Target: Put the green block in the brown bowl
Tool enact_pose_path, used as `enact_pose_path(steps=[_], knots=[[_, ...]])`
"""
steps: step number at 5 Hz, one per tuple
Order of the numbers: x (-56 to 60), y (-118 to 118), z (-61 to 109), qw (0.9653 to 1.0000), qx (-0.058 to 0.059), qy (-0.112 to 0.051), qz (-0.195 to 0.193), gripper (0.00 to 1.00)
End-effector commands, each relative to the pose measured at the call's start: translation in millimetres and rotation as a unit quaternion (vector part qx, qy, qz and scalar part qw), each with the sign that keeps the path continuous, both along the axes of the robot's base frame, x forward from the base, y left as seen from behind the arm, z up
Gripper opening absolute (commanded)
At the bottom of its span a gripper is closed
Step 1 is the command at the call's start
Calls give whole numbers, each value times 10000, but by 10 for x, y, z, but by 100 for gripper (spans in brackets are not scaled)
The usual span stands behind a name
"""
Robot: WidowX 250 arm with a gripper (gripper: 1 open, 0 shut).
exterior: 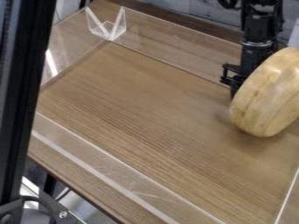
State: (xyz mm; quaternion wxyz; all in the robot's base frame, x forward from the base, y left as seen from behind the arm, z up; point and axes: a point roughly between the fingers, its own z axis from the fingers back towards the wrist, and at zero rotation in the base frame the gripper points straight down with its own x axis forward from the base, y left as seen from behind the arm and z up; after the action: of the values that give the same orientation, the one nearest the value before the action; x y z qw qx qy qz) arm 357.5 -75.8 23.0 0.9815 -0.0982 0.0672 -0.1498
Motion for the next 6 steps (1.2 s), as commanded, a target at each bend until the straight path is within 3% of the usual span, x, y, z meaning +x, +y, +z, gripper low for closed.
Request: enact_pose_path(steps=[1,2,3,6], knots=[[104,23,256,9992,-36,-394,27,100],[121,12,271,9991,-59,-415,19,0],[123,41,335,9990,-88,-444,29,0],[122,151,743,9972,-123,-738,89,0]])
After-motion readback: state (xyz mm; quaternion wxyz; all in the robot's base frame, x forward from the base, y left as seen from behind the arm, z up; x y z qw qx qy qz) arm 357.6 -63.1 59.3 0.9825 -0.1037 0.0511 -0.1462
